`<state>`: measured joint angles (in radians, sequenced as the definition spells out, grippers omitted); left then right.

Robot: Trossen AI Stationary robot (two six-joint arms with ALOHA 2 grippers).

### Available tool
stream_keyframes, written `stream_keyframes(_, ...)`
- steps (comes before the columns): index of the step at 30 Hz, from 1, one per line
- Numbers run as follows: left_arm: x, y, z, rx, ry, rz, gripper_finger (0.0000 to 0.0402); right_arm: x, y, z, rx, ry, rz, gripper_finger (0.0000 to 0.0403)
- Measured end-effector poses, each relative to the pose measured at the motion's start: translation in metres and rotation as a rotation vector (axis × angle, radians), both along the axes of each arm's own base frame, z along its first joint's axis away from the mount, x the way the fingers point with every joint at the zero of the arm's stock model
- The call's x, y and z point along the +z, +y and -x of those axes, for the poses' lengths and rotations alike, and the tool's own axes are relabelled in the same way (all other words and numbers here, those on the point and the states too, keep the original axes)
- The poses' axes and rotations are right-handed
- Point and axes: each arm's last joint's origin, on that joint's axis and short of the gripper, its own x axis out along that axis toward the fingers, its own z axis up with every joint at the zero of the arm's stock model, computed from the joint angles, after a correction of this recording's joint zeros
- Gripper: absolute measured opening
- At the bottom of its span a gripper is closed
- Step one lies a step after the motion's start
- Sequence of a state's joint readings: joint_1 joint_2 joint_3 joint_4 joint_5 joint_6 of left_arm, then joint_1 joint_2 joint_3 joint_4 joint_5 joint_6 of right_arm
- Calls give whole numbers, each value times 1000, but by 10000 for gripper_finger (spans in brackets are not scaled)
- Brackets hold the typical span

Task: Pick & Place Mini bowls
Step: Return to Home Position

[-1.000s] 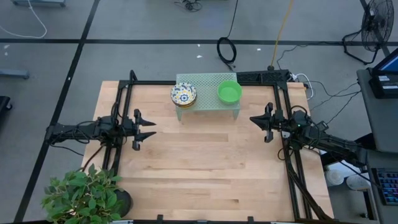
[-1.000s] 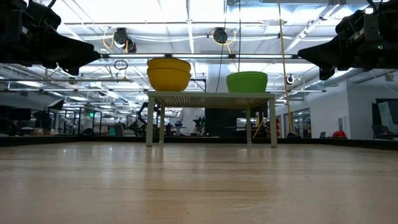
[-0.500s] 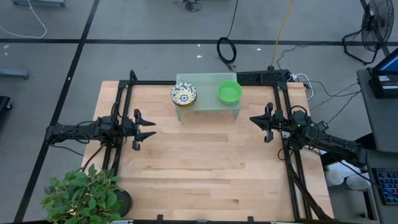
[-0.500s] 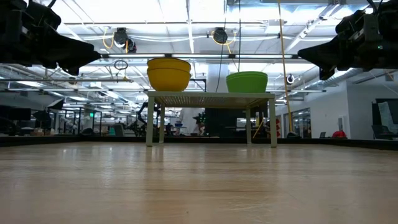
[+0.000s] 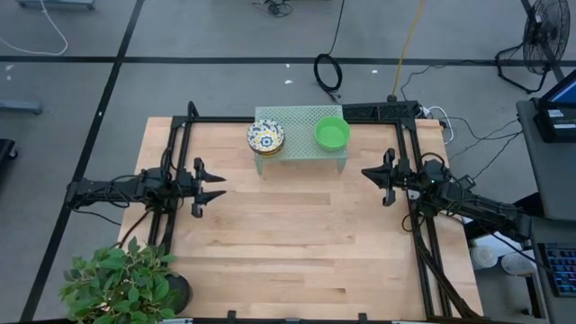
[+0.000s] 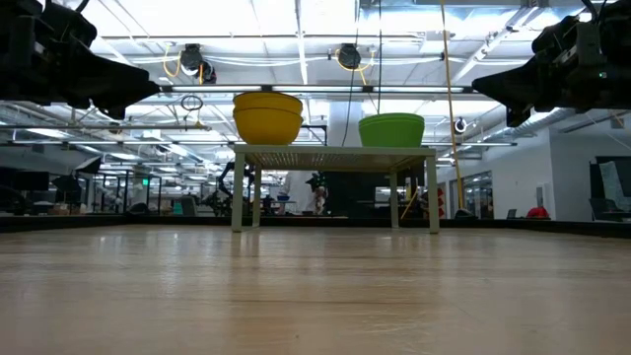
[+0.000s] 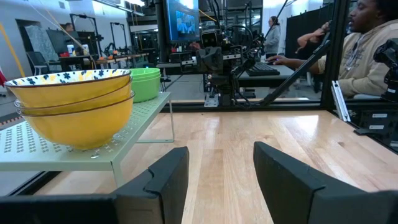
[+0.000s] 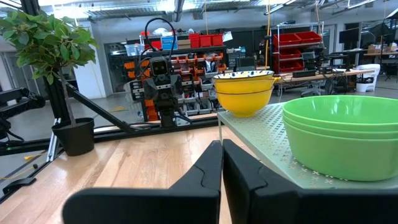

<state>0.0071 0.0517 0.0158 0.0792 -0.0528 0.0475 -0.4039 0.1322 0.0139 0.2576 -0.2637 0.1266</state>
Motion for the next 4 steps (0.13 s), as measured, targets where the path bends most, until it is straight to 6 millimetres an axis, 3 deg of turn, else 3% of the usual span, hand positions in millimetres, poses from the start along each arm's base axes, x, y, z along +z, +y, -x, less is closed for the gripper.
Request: stream_keyframes(4,0,0,0,-1,0,0,182,0,0,0,0,-1,0,0)
